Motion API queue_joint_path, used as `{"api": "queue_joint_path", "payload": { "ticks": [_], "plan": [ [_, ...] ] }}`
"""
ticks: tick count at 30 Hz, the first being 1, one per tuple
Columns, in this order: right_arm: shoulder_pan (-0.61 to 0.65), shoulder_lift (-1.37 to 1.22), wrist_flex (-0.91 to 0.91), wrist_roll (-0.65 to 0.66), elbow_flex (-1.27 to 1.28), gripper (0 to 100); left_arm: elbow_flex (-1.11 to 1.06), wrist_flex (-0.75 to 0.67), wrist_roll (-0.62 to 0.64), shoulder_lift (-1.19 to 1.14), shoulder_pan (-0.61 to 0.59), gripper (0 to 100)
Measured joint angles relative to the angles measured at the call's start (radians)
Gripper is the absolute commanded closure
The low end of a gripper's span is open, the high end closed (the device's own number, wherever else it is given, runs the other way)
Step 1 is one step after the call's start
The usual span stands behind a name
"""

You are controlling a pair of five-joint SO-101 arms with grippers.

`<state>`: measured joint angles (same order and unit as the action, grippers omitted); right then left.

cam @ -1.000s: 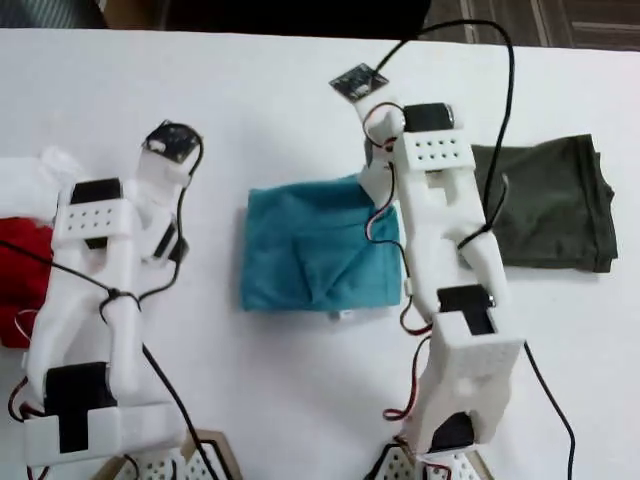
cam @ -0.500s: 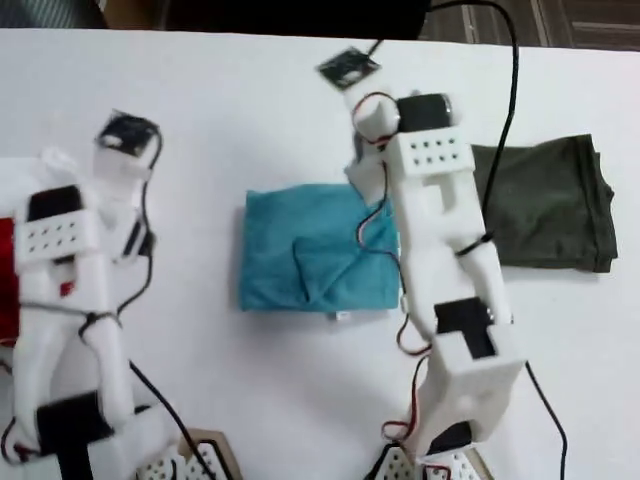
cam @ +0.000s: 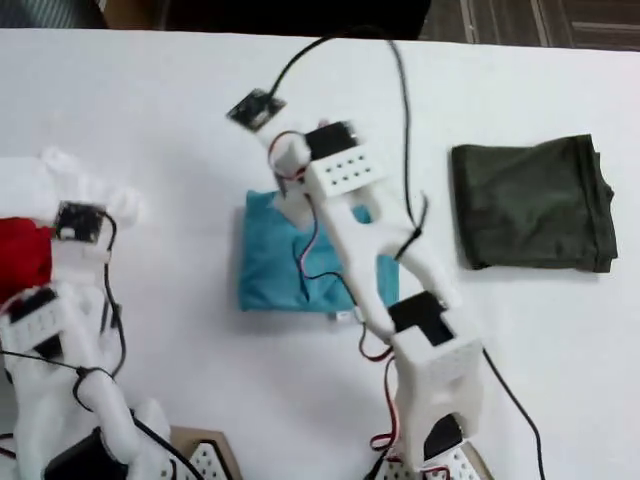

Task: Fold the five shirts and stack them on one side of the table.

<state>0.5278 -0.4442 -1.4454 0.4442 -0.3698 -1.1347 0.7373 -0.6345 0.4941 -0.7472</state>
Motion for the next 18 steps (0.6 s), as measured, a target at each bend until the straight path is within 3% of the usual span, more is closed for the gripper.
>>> {"api": "queue_joint_path", "payload": {
  "ticks": [6,18],
  "plan": [
    [0.049,-0.043,0.005,0.0,0.003,97.6,-0.063,-0.058,0.038,0.017,-0.006,80],
    [0.014,-0.046,-0.071,0.0,0.014,97.6,-0.069,-0.075,0.071,0.017,-0.009,80]
  ]
}}
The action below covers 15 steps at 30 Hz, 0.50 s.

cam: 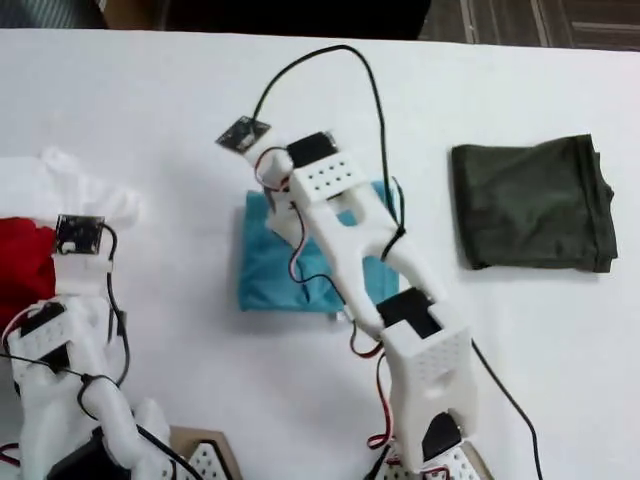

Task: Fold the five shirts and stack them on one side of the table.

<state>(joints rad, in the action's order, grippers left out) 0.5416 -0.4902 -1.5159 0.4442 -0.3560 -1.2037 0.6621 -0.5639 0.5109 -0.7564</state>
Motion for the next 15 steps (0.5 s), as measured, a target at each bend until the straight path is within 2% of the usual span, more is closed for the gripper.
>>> {"api": "queue_joint_path", "payload": {
  "ticks": [8,15],
  "plan": [
    [-0.04,0.02,-0.043,0.058,0.147,97.6,0.0,-0.002,0.0,0.0,0.0,80],
    [-0.041,0.262,-0.043,0.12,0.437,97.5,0.0,-0.002,0.0,0.0,0.0,80]
  ]
}}
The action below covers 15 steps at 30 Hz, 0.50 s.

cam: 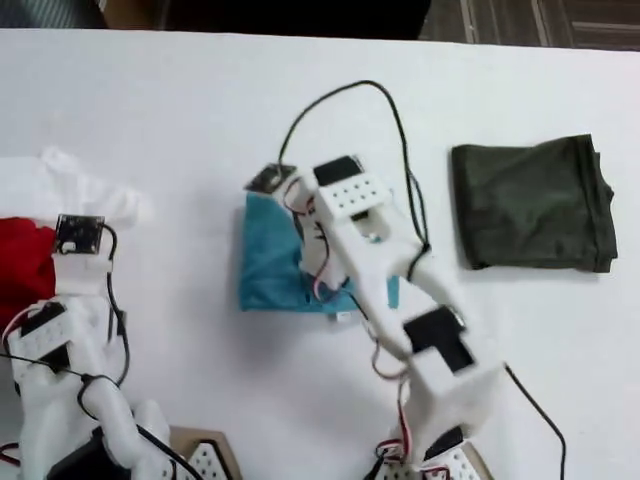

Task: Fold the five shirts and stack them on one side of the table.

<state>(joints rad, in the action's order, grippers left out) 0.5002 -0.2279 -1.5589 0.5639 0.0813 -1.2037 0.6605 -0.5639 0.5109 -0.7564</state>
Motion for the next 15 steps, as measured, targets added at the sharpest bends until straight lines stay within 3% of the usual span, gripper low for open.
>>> {"api": "queue_joint_path", "payload": {
  "ticks": [7,15],
  "plan": [
    [0.0,0.253,0.123,0.017,0.083,97.5,0.0,0.0,0.0,0.0,0.0,80],
    [0.0,0.1,0.313,-0.025,0.049,97.5,0.0,0.0,0.003,0.0,0.0,80]
  ]
}}
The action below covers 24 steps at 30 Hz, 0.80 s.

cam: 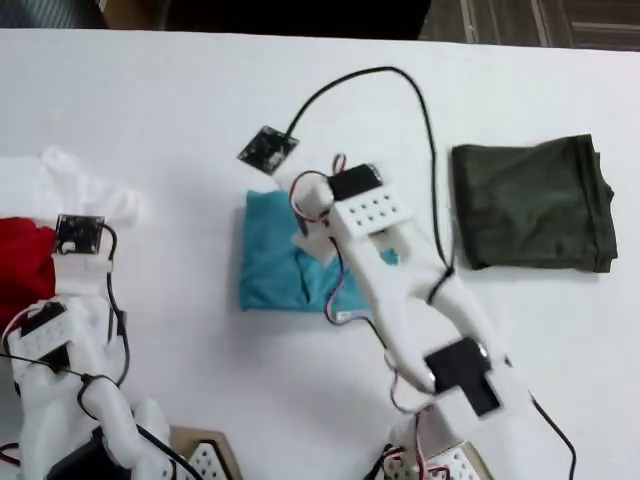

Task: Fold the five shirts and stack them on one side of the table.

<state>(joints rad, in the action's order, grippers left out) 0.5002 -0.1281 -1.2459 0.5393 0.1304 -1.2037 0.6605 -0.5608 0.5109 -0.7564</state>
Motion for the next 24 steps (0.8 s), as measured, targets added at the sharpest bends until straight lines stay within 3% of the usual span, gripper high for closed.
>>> {"api": "queue_joint_path", "payload": {
  "ticks": [12,24],
  "plan": [
    [0.008,-0.238,-0.091,-0.06,-0.356,97.5,0.0,0.0,0.0,0.0,0.0,80],
    [0.026,-0.377,-0.183,-0.069,-0.373,97.5,0.0,0.0,0.003,0.0,0.0,80]
  ]
}}
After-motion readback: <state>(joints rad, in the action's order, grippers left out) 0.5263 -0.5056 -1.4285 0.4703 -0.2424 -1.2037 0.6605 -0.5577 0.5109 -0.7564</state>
